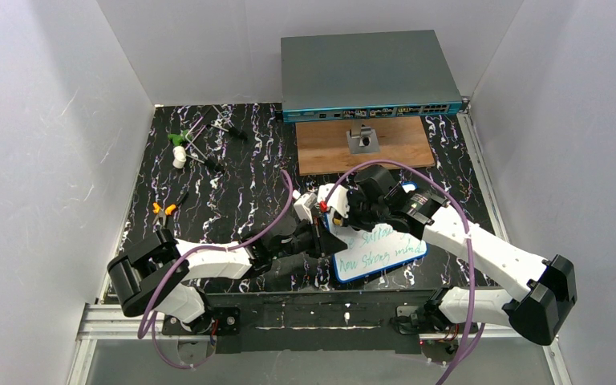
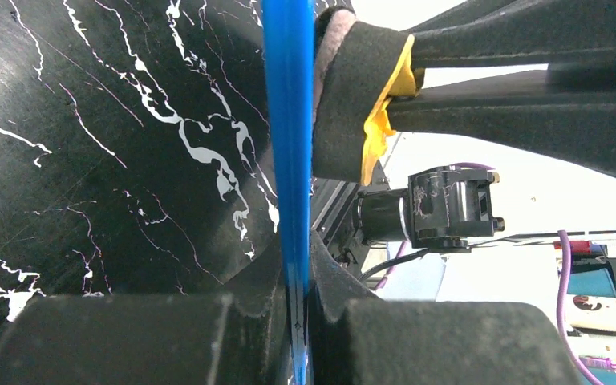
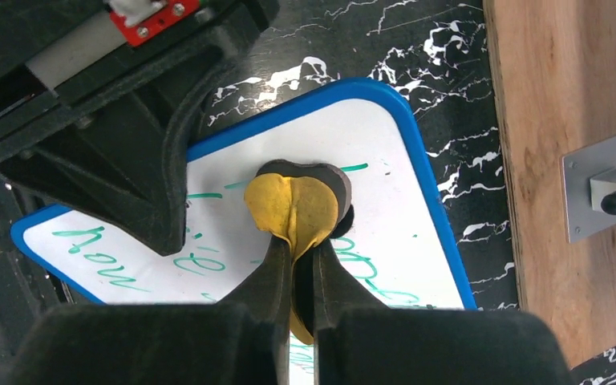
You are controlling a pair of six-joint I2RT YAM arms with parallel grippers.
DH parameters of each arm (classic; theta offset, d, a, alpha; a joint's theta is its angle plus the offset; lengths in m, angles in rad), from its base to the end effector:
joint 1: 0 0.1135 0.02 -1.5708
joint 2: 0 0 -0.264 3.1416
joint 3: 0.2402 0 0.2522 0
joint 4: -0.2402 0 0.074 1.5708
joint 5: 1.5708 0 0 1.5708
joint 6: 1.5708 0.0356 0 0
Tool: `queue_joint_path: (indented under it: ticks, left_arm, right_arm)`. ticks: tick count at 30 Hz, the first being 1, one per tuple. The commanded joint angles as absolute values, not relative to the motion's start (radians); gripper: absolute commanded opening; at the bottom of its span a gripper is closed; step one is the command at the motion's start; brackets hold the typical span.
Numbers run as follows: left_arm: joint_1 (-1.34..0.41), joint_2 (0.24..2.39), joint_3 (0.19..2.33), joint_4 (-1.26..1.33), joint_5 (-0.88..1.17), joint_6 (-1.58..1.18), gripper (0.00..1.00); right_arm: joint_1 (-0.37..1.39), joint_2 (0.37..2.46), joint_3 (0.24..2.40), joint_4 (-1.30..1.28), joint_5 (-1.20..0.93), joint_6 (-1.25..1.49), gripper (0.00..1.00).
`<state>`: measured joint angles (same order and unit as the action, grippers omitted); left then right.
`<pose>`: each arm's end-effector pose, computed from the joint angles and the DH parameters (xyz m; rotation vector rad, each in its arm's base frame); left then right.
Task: Erase the whiteboard
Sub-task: Erase the whiteboard at the center of the board.
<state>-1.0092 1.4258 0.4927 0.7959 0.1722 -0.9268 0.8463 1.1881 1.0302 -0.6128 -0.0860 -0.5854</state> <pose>0.1460 -0.2436 0.1987 0.2300 1.9686 -1.5155 0.1643 0.1902 0.3029 -1.5738 1.7444 0.2294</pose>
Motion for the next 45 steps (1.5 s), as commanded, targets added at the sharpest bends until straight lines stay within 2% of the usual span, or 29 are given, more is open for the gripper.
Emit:
queue_joint_path:
  ticks: [1, 3, 7, 12, 18, 29, 34, 37, 42, 45]
  left_arm:
    - [-1.017, 1.409, 0.498, 0.815, 0.181, -0.864, 0.00]
    - [-1.017, 1.401, 0.502, 0.794, 0.177, -0.866, 0.00]
    - [-1.018, 1.402, 0.506, 0.789, 0.176, -0.868, 0.00]
    - [-1.017, 1.407, 0.476, 0.815, 0.183, -0.927, 0.00]
    - [-1.018, 1.420, 0.490, 0.813, 0.201, -0.930, 0.00]
    - [-1.019, 1.429, 0.521, 0.781, 0.238, -0.901, 0.00]
    - [-1.019, 1.403, 0.503, 0.772, 0.243, -0.891, 0.00]
    - [-1.019, 1.397, 0.492, 0.784, 0.244, -0.893, 0.00]
    - [-1.019, 1.418, 0.497, 0.801, 0.273, -0.889, 0.00]
    - [-1.019, 1.428, 0.509, 0.798, 0.294, -0.885, 0.00]
  right_arm:
    - [0.843, 1.178, 1.005, -0.701, -0.219, -0.673, 0.01]
    - [0.842, 1.177, 1.001, -0.751, -0.294, -0.709, 0.01]
    - [0.843, 1.192, 1.015, -0.735, -0.274, -0.693, 0.01]
    - [0.823, 1.209, 1.035, -0.556, -0.031, -0.541, 0.01]
    - [0.802, 1.250, 1.096, -0.540, 0.036, -0.482, 0.01]
    - [0.897, 1.280, 1.126, -0.709, -0.268, -0.592, 0.01]
    - [0.869, 1.319, 1.133, -0.574, -0.039, -0.484, 0.01]
    - [0.816, 1.329, 1.154, -0.547, 0.030, -0.432, 0.01]
    - [0.796, 1.308, 1.125, -0.531, 0.043, -0.435, 0.01]
    - [0.797, 1.319, 1.145, -0.615, -0.086, -0.477, 0.01]
